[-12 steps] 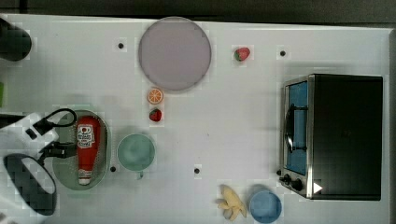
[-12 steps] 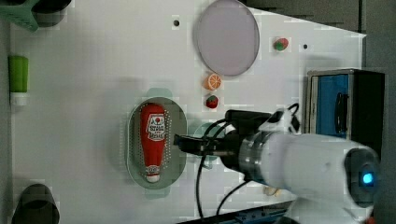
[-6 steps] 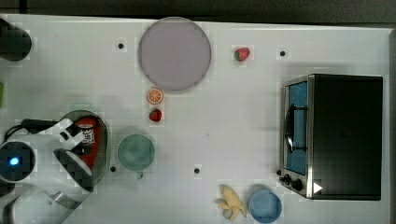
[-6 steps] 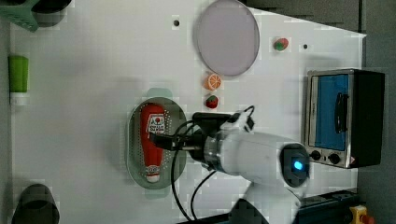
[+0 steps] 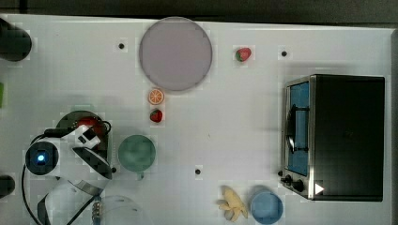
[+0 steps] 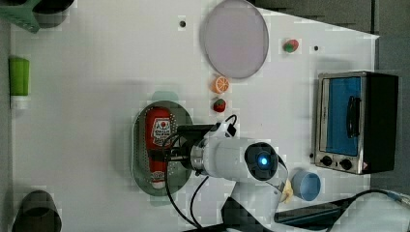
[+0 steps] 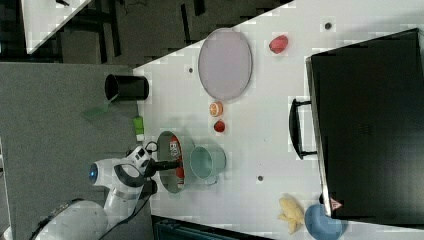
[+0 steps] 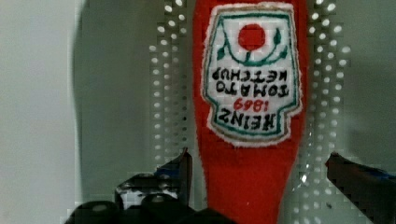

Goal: Pick ketchup from strainer and place it on the table

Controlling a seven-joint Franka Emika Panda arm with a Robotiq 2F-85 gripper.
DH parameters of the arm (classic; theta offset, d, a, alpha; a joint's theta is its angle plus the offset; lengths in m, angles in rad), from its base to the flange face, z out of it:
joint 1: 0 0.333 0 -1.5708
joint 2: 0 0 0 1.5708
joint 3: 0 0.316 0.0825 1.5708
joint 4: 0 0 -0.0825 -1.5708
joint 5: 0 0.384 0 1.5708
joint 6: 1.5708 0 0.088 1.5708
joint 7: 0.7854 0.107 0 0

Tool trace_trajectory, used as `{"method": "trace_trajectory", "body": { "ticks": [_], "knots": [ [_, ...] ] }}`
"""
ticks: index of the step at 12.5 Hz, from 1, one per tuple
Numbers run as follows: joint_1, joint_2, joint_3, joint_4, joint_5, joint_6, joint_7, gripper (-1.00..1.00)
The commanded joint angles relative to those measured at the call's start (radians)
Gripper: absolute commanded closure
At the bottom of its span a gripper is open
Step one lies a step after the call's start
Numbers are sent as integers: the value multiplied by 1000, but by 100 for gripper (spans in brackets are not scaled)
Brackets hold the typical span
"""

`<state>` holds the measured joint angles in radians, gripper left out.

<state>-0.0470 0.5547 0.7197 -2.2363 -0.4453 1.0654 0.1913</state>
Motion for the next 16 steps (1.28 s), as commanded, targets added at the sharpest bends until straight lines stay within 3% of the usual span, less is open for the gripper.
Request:
{"method": "trace_trajectory", "body": {
  "ticks": [1,5,6,9,13,16],
  "knots": [
    [25,16,-40,84,-39,18,76,-100],
    [75,91,-77,128,-49,18,130,-100],
    [89,100,-88,135,-60,18,133,-91],
    [110,94,-106,139,-62,21,133,-20],
    [103,0,-66,133,-44,-11,133,-19],
    [81,-128,-25,142,54,-152,133,-19]
  ]
}}
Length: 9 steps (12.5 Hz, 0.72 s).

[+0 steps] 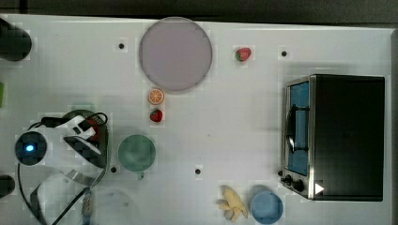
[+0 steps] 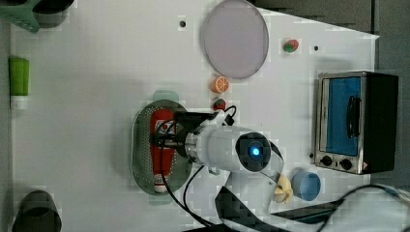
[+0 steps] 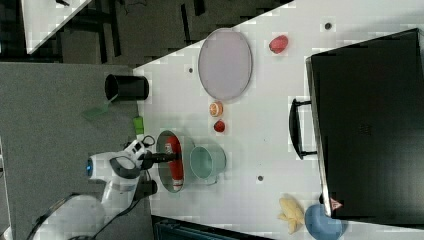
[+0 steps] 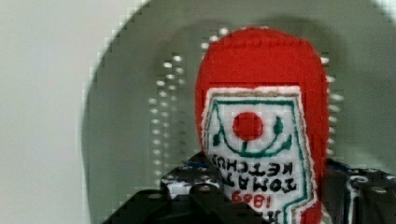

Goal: Pick ketchup from strainer and place it on the table

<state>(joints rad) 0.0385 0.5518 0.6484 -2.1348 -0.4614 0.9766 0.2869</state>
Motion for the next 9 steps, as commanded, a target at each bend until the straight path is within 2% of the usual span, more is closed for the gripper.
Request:
{"method": "trace_trajectory", "body": {
  "ticks": [1,3,5,9],
  "knots": [
    [-13,-173,57,49,129,-110,36,-19],
    [-34,-260,60,77,256,-183,17,-19],
    [-72,-321,45,122,335,-261,-51,-19],
    [-161,-362,-51,267,340,-529,-315,-19]
  ]
}}
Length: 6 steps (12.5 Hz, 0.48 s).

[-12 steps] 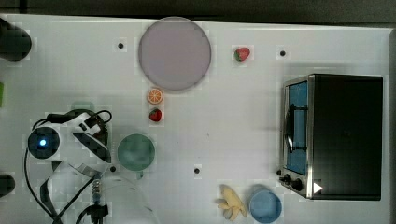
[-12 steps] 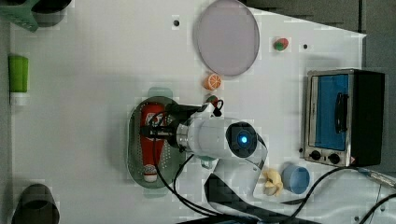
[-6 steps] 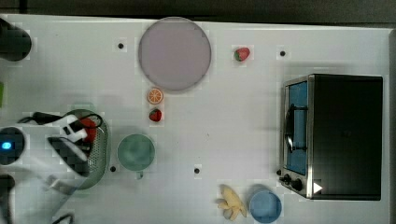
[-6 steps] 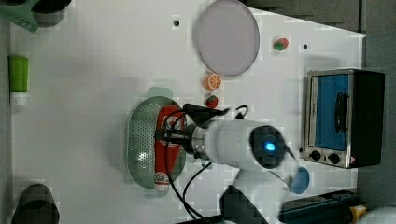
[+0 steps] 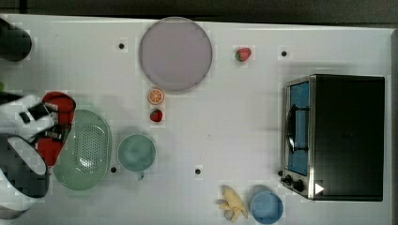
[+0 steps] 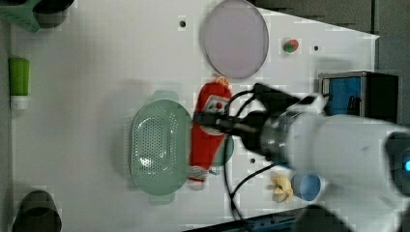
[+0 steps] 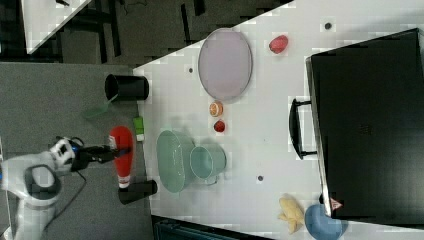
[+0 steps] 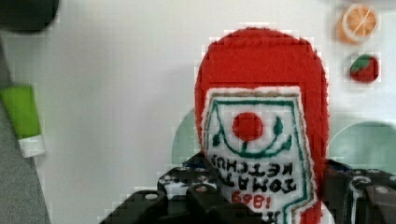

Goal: Pick ketchup from strainer and place it on the table

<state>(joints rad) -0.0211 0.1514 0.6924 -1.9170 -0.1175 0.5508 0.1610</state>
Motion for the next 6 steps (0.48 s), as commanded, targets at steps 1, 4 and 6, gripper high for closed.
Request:
{"method": "trace_trajectory", "body": {
  "ticks": [1,4,6],
  "knots": [
    [-120,40,-132,79,-4,-150,-235,-19],
    [-167,40,-260,103,-4,-164,-396,-19],
    [-186,40,-343,103,-4,-152,-526,-19]
  ]
}}
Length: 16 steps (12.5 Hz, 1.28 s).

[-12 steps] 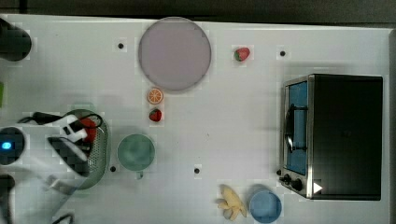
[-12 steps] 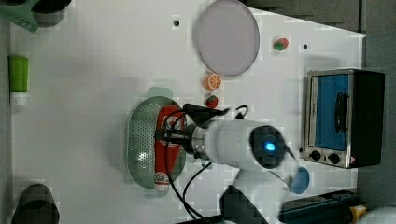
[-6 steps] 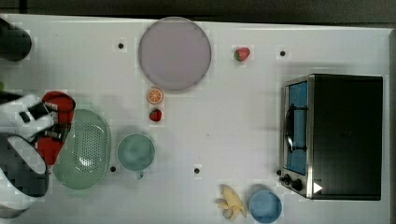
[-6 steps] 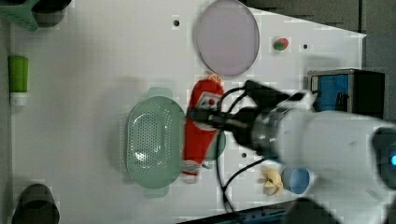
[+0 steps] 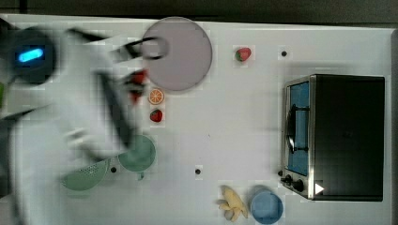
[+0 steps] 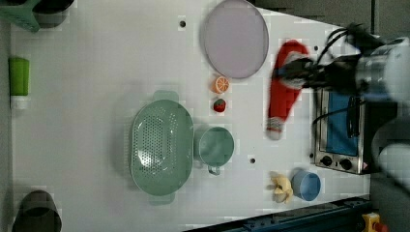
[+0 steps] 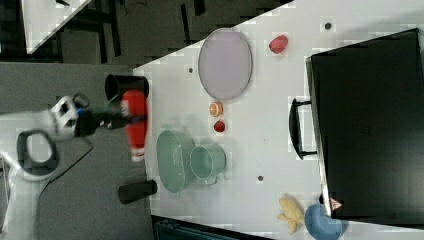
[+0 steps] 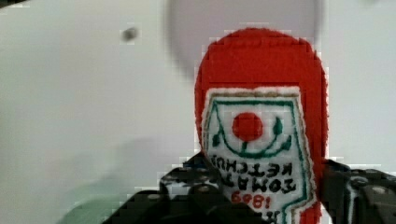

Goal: Pick ketchup from strainer and place it on the table

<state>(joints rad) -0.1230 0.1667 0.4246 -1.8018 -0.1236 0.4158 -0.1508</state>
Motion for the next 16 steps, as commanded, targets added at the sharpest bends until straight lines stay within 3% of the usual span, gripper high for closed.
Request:
{"method": "trace_trajectory", "body": {
  "ticks": [1,5,8,16],
  "knots": [
    [-89,25,-116,-12,3,-16,-261,-19],
    [-100,25,-244,-50,3,-7,-302,-19],
    [-101,25,-288,-151,3,114,-302,-19],
    [-96,36,-266,-473,2,422,-302,-19]
  ]
}}
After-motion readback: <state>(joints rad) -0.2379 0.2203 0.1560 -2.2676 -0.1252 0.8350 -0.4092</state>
